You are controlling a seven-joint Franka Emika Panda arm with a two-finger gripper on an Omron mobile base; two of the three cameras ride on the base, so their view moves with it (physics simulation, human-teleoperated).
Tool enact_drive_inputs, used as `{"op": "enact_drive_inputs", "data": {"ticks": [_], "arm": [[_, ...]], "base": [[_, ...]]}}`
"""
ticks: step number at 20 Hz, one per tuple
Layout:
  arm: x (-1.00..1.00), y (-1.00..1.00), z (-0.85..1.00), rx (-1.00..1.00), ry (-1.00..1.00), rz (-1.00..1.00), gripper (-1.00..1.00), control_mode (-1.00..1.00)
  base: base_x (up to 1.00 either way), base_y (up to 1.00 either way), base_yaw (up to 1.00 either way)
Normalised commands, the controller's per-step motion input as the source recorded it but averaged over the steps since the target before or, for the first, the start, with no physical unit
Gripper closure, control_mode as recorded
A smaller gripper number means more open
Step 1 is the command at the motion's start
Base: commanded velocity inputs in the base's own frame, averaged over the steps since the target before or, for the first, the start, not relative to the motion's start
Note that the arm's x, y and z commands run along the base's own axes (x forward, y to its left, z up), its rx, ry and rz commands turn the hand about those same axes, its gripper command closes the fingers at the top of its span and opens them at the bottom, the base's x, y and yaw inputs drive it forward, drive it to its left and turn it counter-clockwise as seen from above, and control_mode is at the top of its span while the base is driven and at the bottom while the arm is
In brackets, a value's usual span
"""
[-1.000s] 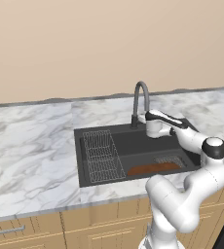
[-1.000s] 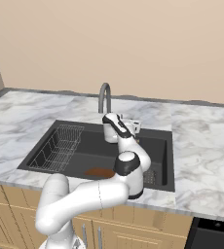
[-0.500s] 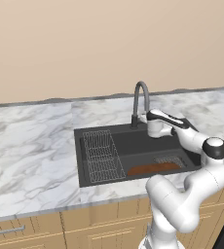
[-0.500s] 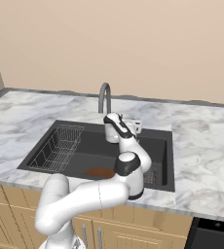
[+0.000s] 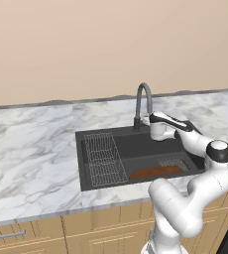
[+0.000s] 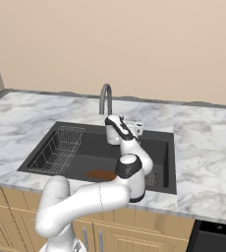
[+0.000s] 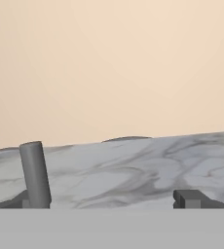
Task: Turn on the sink faucet with hot water and rinse the cutting board for ten seconds, then turn off the faucet. Push the cutting board to reach the water if necessary.
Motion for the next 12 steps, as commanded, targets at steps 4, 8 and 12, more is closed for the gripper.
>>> {"op": "enact_drive_inputs", "data": {"ticks": [4,8,12], "arm": [[-0.13,-0.61,0.00,0.03,0.00,0.00,-1.00,-1.00],[-0.10,-0.67,0.00,0.03,0.00,0.00,-1.00,-1.00],[-0.19,-0.76,0.00,0.03,0.00,0.00,-1.00,-1.00]], "base": [[0.00,0.00,0.00],[0.00,0.00,0.00],[0.00,0.00,0.00]]}}
